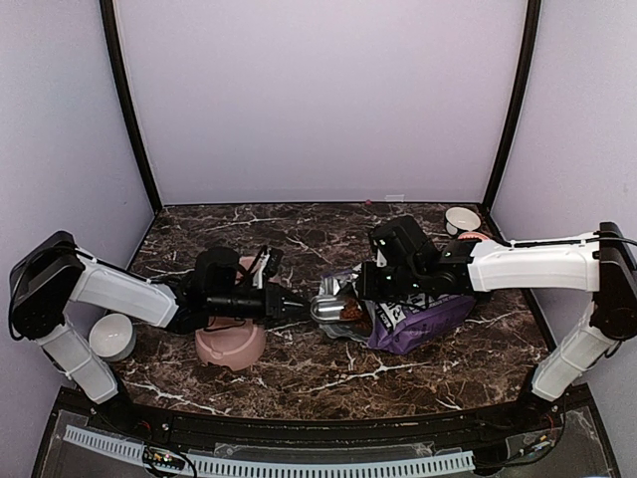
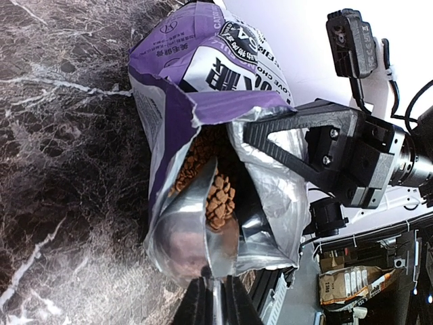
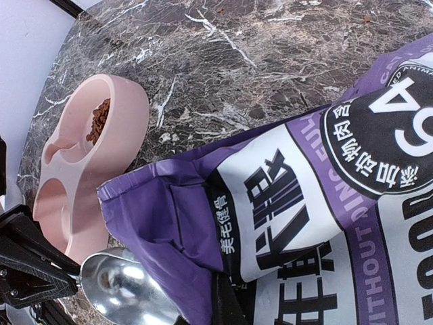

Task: Serve the pet food
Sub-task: Collect the pet food from the pet food bag.

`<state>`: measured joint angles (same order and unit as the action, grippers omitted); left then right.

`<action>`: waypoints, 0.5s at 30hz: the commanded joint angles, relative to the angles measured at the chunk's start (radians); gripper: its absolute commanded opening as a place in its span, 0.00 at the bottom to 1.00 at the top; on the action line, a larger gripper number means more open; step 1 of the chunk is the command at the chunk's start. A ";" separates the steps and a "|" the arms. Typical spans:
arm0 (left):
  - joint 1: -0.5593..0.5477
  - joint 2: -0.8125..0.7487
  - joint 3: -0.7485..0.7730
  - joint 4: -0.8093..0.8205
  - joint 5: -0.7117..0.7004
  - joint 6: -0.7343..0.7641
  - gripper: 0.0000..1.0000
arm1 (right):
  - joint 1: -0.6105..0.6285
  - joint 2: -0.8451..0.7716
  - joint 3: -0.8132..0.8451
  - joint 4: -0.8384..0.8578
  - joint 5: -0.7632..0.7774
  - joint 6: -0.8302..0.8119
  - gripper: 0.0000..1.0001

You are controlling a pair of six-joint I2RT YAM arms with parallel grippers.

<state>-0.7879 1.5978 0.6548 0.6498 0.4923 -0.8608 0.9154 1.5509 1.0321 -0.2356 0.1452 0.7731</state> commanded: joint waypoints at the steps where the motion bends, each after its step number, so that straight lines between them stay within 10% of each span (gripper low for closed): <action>1: 0.009 -0.057 -0.031 0.019 -0.011 -0.001 0.00 | -0.001 -0.033 -0.009 -0.039 0.045 0.014 0.00; 15: 0.022 -0.154 -0.109 0.005 -0.039 -0.005 0.00 | -0.003 -0.023 0.026 -0.064 0.066 -0.003 0.00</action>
<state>-0.7753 1.5017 0.5777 0.6422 0.4671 -0.8612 0.9157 1.5501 1.0355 -0.2447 0.1547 0.7723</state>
